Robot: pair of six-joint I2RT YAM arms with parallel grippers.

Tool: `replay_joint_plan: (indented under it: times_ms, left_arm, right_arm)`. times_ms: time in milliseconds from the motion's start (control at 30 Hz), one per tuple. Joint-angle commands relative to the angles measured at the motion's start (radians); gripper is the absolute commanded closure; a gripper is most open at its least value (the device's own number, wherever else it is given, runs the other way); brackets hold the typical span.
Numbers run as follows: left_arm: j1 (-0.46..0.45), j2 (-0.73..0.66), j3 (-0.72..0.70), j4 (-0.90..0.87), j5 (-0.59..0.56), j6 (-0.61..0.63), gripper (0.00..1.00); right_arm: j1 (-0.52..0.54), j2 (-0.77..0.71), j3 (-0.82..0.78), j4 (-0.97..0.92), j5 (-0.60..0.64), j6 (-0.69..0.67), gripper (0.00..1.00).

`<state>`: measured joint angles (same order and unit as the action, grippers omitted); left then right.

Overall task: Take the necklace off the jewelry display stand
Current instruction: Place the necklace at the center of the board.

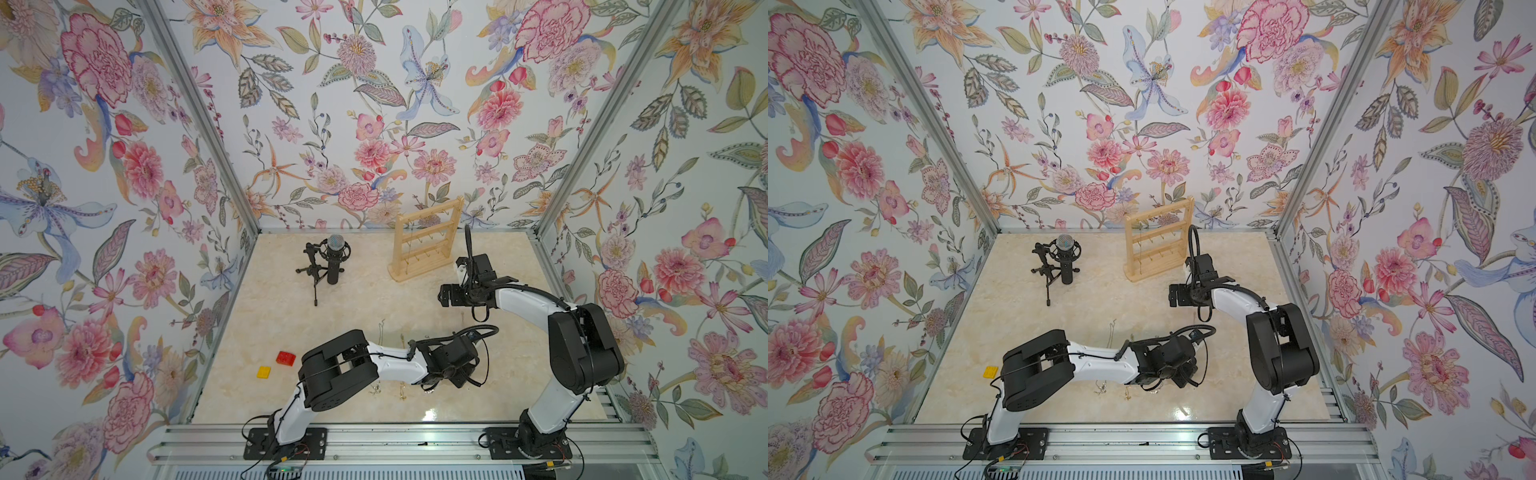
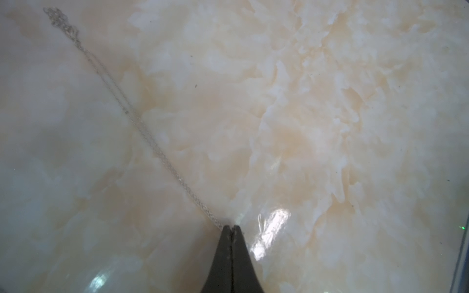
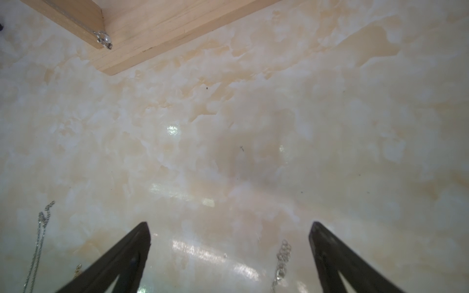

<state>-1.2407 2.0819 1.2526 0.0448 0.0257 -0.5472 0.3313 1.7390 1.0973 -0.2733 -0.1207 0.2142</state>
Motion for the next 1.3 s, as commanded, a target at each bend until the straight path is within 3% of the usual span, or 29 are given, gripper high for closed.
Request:
replay_joint_plan:
  times_ms: [0,533,1267]
  left_arm:
    - [-0.035,0.093,-0.078,-0.247,0.075,-0.017,1.00]
    - [-0.054,0.047,-0.146,-0.254,0.093,-0.030,1.00]
    - [-0.086,-0.071,-0.213,-0.265,0.086,-0.025,1.00]
  right_arm:
    - [-0.008,-0.027,-0.008,-0.002,-0.004,0.012,0.00]
    - [-0.031,-0.059,-0.005,-0.001,-0.003,0.030,0.00]
    - [-0.100,-0.328,-0.144,0.060,-0.051,0.115,0.00]
